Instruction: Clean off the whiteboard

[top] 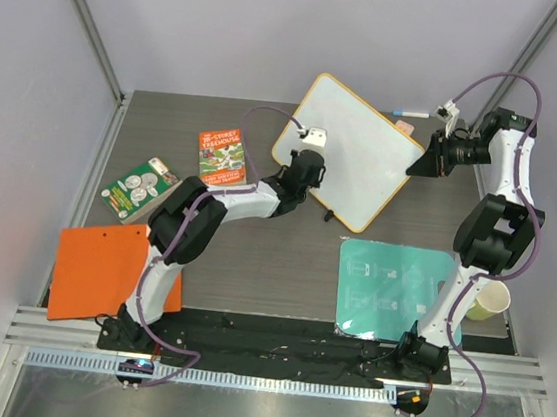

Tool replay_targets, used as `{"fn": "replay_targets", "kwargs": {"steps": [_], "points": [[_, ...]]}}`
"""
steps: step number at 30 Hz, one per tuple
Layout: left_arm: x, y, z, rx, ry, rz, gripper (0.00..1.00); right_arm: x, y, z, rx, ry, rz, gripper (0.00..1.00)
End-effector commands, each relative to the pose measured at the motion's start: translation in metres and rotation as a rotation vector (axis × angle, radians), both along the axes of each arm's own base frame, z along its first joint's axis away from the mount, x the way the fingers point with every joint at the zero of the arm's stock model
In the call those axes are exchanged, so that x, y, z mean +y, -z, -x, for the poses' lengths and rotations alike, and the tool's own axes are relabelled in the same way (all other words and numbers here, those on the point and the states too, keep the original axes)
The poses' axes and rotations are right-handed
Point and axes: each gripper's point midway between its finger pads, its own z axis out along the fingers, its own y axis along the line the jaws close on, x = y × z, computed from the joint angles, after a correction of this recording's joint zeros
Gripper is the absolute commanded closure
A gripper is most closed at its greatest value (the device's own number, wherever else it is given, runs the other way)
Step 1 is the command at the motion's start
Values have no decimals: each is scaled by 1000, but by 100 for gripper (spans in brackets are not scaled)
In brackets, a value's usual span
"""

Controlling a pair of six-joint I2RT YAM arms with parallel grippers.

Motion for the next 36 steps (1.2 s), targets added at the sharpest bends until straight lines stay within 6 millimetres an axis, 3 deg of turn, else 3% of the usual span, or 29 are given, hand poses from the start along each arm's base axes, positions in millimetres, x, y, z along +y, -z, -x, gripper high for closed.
{"fn": "replay_targets", "kwargs": {"steps": [1,8,15,20,26,28,33,36], "points": [[43,0,-21,-5,-131,-46,100,-8,-23,13,-88,-51,116,99],[80,-6,-27,13,-200,-37,100,-7,-22,16,-84,-51,114,99],[92,-7,-20,10,-224,-41,100,-5,-19,18,-67,-57,126,99],[103,-25,-21,-59,-270,-20,100,-4,-16,18,-53,-60,148,98],[116,-40,-28,-88,-307,-26,100,-1,-19,17,-53,-54,123,82],[118,-41,-29,-91,-311,-32,100,1,-20,17,-55,-55,117,77],[121,-39,-30,-92,-313,-47,100,2,-20,17,-54,-56,109,76],[122,-37,-31,-92,-315,-57,100,3,-20,18,-53,-58,101,65]]}}
